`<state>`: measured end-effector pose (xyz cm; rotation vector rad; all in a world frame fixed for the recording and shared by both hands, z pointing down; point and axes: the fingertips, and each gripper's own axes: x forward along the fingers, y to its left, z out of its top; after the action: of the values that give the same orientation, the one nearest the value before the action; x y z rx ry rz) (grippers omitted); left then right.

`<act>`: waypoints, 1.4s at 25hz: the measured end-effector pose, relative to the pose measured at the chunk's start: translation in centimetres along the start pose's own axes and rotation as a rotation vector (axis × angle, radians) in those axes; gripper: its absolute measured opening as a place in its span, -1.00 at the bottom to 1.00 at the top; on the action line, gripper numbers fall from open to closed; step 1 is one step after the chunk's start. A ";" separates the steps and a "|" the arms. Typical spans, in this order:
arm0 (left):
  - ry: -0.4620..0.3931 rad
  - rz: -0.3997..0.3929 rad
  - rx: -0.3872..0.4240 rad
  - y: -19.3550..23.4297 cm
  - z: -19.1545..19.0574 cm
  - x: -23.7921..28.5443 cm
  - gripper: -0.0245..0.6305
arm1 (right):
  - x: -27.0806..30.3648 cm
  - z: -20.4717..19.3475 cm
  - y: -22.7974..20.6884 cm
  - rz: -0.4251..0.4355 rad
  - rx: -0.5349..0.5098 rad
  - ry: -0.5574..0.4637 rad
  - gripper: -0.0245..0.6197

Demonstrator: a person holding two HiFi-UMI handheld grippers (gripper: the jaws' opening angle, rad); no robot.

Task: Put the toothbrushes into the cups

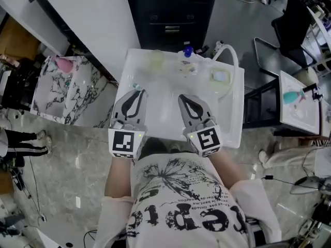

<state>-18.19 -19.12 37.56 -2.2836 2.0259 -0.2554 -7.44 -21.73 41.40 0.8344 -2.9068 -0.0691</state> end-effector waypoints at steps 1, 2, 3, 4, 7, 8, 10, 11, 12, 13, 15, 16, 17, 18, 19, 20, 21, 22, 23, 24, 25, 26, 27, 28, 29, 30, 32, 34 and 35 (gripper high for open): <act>-0.016 -0.014 0.002 0.6 -0.3 1.0 -0.84 | 0.6 -0.5 -0.4 -0.009 -0.003 0.023 -0.95; -0.024 -0.031 0.003 1.0 -0.5 2.0 -0.84 | 1.3 -0.8 -0.7 -0.020 -0.005 0.042 -0.95; -0.024 -0.051 0.004 1.5 -0.7 3.1 -0.84 | 2.0 -0.8 -1.0 -0.034 -0.002 0.050 -0.95; -0.018 -0.073 0.005 1.9 -0.9 4.1 -0.84 | 2.8 -0.5 -1.4 -0.053 0.006 0.052 -0.95; -0.024 -0.133 0.005 3.6 -1.9 7.0 -0.84 | 4.8 0.3 -2.6 -0.122 0.019 0.044 -0.95; -0.028 -0.148 0.001 4.2 -2.3 7.8 -0.84 | 5.5 0.5 -2.9 -0.140 0.014 0.042 -0.95; -0.026 -0.174 -0.008 5.4 -2.9 9.4 -0.84 | 7.1 1.0 -3.4 -0.164 0.022 0.034 -0.95; -0.026 -0.189 -0.013 5.9 -3.2 10.1 -0.84 | 7.8 1.2 -3.6 -0.177 0.032 0.031 -0.95; -0.027 -0.205 -0.018 6.4 -3.4 10.9 -0.84 | 8.5 1.2 -3.9 -0.191 0.037 0.030 -0.95; -0.030 -0.222 -0.022 6.7 -3.5 11.6 -0.84 | 9.0 1.1 -4.3 -0.206 0.038 0.030 -0.95; -0.027 -0.251 -0.028 7.2 -3.9 13.2 -0.84 | 10.1 0.8 -4.8 -0.230 0.048 0.040 -0.95; -0.020 -0.264 -0.029 7.5 -4.1 14.0 -0.84 | 10.5 0.6 -4.9 -0.240 0.054 0.045 -0.95; -0.019 -0.275 -0.030 7.7 -4.3 14.7 -0.84 | 10.9 0.3 -5.0 -0.249 0.057 0.048 -0.95; -0.027 -0.283 -0.029 7.9 -4.5 15.5 -0.84 | 11.3 -0.1 -5.1 -0.257 0.062 0.054 -0.95; -0.040 -0.288 -0.030 8.2 -4.8 16.4 -0.84 | 11.7 -0.4 -5.1 -0.262 0.067 0.066 -0.95; -0.049 -0.294 -0.033 8.4 -5.1 17.1 -0.84 | 11.9 -0.8 -5.2 -0.268 0.070 0.077 -0.95; -0.053 -0.301 -0.037 8.5 -5.5 17.9 -0.84 | 12.2 -1.2 -5.2 -0.275 0.074 0.087 -0.95; -0.054 -0.311 -0.042 8.5 -6.0 18.6 -0.84 | 12.4 -1.6 -5.4 -0.282 0.082 0.098 -0.95; -0.054 -0.322 -0.047 8.4 -6.6 19.2 -0.84 | 12.5 -2.0 -5.5 -0.291 0.091 0.109 -0.95; -0.052 -0.335 -0.053 8.3 -7.3 19.8 -0.84 | 12.7 -2.4 -5.7 -0.301 0.097 0.118 -0.95; -0.048 -0.349 -0.058 8.1 -8.0 20.3 -0.84 | 12.9 -2.7 -5.9 -0.311 0.101 0.124 -0.95; -0.044 -0.363 -0.060 7.9 -8.6 20.8 -0.84 | 13.0 -3.0 -6.0 -0.320 0.104 0.129 -0.95; -0.039 -0.375 -0.060 7.7 -9.3 21.2 -0.84 | 13.2 -3.2 -6.2 -0.327 0.108 0.132 -0.95; -0.032 -0.385 -0.059 7.6 -9.9 21.6 -0.84 | 13.3 -3.4 -6.2 -0.331 0.110 0.134 -0.95; -0.025 -0.391 -0.059 7.5 -10.6 21.9 -0.84 | 13.4 -3.5 -6.2 -0.334 0.110 0.136 -0.95; -0.017 -0.396 -0.062 7.4 -11.3 22.3 -0.84 | 13.5 -3.7 -6.2 -0.336 0.109 0.139 -0.95; 0.002 -0.403 -0.077 7.4 -12.6 22.8 -0.84 | 13.6 -4.4 -6.0 -0.342 0.113 0.151 -0.95; 0.028 -0.415 -0.106 7.2 -13.7 23.2 -0.84 | 13.7 -5.3 -6.0 -0.351 0.126 0.168 -0.95; 0.043 -0.421 -0.121 7.1 -14.1 23.4 -0.84 | 13.7 -5.6 -6.1 -0.357 0.134 0.176 -0.95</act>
<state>-24.99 -42.49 51.97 -2.7861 1.5950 -0.2121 -15.07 -34.22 47.89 1.3018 -2.5914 0.1618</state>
